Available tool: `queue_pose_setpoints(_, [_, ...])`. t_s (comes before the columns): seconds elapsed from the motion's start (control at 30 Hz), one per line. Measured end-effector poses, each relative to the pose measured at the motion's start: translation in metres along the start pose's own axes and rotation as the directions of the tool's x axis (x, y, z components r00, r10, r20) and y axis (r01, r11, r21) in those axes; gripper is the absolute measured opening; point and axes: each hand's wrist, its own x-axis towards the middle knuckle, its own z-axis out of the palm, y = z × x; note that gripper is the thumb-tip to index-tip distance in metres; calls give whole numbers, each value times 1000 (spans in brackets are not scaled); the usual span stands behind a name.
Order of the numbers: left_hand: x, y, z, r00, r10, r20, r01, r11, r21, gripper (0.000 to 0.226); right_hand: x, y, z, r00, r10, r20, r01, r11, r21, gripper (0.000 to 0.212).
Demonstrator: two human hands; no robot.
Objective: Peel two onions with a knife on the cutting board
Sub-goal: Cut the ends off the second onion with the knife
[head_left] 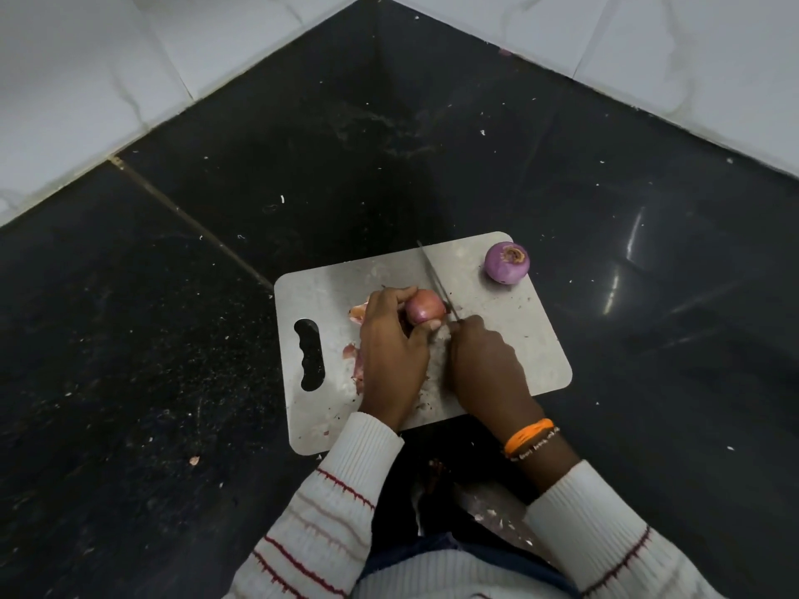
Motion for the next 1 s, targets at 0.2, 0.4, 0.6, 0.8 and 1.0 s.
queue_pose_setpoints(0.2, [0,3,-8,993,-75,88,81,995,-64,38,15,22,-24,993,62,-103,-13,907,421,29])
queue_pose_setpoints(0.4, [-3,6,-6,989,-58,135,66,996,-57,40,29,8,-21,998,21,58,-55,721,691,13])
queue_pose_setpoints(0.6, [-1,5,-7,984,15,177,-26,998,58,54,29,10,-22,992,26,122,-113,607,786,10])
queue_pose_setpoints(0.8, [1,12,-14,987,48,153,-70,988,139,50,31,15,-26,997,-76,19,41,713,699,8])
queue_pose_setpoints(1.0, [7,22,-24,941,-52,335,-20,978,209,52,34,21,-29,967,-233,-105,253,805,536,9])
